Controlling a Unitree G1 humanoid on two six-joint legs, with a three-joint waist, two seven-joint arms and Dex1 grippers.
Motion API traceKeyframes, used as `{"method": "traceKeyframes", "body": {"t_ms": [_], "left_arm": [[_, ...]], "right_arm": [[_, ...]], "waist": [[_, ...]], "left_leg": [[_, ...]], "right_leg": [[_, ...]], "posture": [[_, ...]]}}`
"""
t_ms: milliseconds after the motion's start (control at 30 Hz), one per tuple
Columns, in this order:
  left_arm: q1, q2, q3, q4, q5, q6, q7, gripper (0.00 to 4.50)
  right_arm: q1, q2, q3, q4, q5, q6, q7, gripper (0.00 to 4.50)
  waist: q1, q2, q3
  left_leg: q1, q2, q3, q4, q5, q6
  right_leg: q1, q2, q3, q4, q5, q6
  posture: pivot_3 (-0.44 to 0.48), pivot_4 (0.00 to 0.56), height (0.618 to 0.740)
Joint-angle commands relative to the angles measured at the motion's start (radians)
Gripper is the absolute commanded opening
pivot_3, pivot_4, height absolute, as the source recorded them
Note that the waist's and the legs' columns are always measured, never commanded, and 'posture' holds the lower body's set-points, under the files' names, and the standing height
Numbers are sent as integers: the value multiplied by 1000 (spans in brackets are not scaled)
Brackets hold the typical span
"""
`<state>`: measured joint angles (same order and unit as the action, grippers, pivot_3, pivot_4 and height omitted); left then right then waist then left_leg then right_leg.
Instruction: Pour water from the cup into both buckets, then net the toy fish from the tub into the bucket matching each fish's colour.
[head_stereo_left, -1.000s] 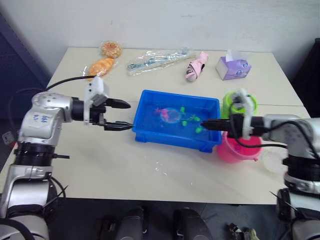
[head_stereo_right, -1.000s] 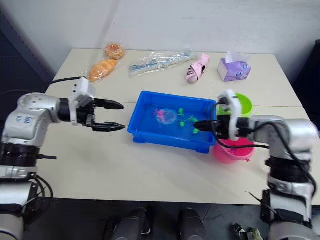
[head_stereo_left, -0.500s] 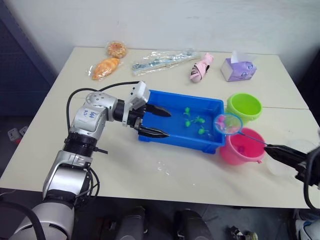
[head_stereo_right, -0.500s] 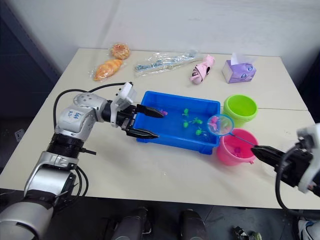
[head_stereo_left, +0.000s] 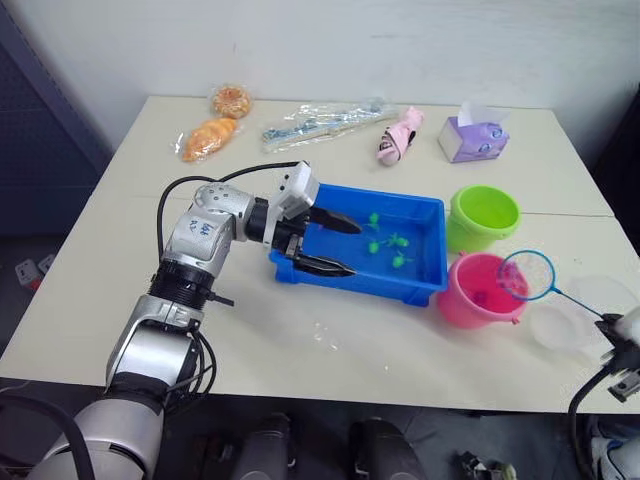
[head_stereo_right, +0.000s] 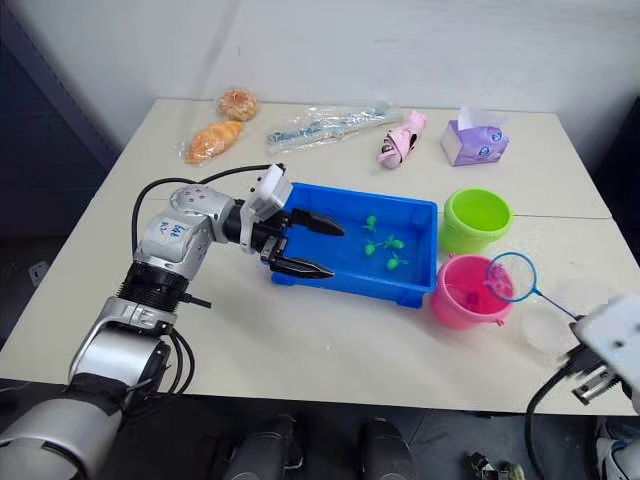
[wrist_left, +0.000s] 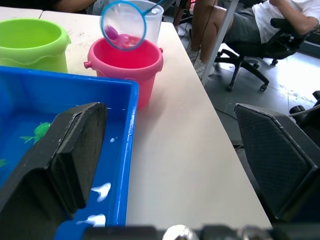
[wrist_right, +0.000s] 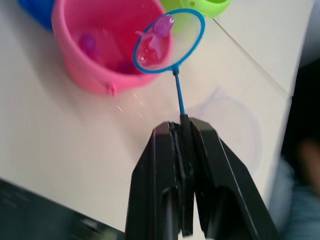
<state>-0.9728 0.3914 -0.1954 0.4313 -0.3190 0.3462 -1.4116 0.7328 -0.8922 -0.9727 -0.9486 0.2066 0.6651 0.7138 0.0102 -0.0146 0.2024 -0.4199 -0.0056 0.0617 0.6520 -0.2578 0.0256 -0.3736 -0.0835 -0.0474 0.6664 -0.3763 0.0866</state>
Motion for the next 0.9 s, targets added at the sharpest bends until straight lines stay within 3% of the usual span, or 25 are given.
{"method": "traceKeyframes", "body": {"t_ms": [33, 400, 567, 700, 900], "left_arm": [[-22, 3, 15, -1, 5, -23, 0, 4374], [2, 43, 41, -20, 11, -26, 43, 4374], [33, 82, 52, -70, 1, 0, 52, 4374], [41, 89, 51, -73, 5, -3, 59, 4374], [28, 77, 45, -60, 8, -12, 66, 4374]], "right_arm": [[85, -42, 1, 96, -351, -490, 15, 0], [-11, -72, -12, 381, -483, -981, 59, 0], [-61, -70, -27, 430, -476, -1069, 79, 0], [-81, -79, -11, 446, -475, -1097, 122, 0], [-91, -60, 28, 443, -495, -1154, 143, 0]], "waist": [[-1, -1, 0], [4, -2, -1], [-1, -2, -1], [-1, -2, 0], [1, -2, 0]], "left_leg": [[0, 1, 0, 0, 0, 0], [1, 2, -1, 0, 1, -2], [3, 2, -2, -1, 1, -2], [15, 2, -2, -3, 0, -2], [15, 2, -2, -3, 0, -2]], "right_leg": [[0, 1, 0, -1, 0, 0], [2, 1, 0, -2, 0, 0], [4, 1, 0, -3, 0, 0], [18, 1, 0, -7, 0, 0], [18, 1, 0, -7, 0, 0]], "posture": [[0, 150, 739], [0, 150, 739], [0, 150, 739], [0, 150, 739], [0, 150, 739]]}}
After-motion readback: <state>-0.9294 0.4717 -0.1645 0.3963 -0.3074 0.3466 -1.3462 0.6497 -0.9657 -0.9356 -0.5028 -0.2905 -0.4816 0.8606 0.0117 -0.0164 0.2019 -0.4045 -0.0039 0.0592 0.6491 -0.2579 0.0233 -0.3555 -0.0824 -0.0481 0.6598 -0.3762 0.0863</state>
